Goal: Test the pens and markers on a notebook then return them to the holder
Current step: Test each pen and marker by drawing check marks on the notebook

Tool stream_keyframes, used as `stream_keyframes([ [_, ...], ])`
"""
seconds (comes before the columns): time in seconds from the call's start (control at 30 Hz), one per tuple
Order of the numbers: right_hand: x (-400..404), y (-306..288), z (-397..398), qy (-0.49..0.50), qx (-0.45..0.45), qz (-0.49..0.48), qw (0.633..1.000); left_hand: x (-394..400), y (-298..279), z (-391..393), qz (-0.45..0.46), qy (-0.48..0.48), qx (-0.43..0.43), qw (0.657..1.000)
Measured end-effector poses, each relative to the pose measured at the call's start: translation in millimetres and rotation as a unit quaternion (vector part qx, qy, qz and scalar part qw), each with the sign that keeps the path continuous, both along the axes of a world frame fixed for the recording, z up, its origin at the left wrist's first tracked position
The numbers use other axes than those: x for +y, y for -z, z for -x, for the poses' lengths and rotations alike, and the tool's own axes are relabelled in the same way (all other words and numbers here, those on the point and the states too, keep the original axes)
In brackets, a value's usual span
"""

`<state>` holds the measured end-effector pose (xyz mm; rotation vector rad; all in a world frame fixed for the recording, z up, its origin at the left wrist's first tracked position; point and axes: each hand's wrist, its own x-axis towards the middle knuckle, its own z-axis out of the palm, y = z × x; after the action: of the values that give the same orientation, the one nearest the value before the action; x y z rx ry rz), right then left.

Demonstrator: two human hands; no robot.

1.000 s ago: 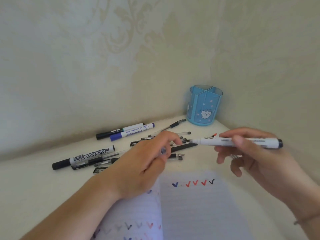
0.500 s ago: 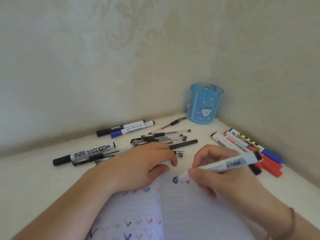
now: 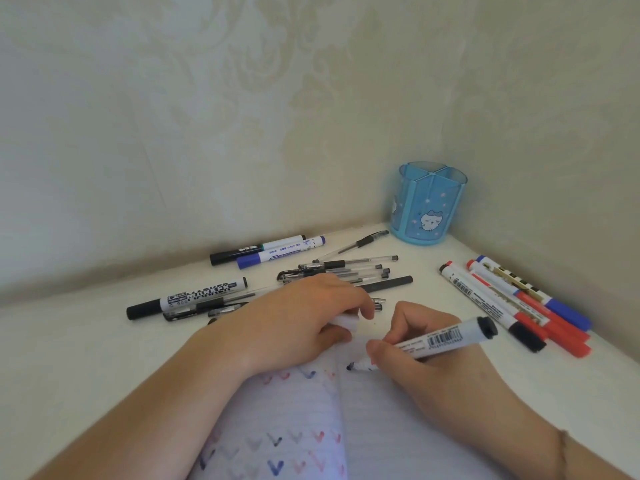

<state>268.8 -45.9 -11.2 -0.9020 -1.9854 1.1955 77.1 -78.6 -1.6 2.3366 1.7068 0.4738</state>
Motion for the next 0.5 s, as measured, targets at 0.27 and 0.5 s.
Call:
stream_keyframes([
  [0.27, 2, 1, 0, 0.024, -0.003, -0.001, 1.000, 1, 0, 0, -0.002, -0.021, 0.000, 1.000],
  [0.5, 11, -12, -13, 0.069, 0.163, 0.059, 0.982, -2, -8, -5, -0.036, -0.045, -0.043, 0.997],
])
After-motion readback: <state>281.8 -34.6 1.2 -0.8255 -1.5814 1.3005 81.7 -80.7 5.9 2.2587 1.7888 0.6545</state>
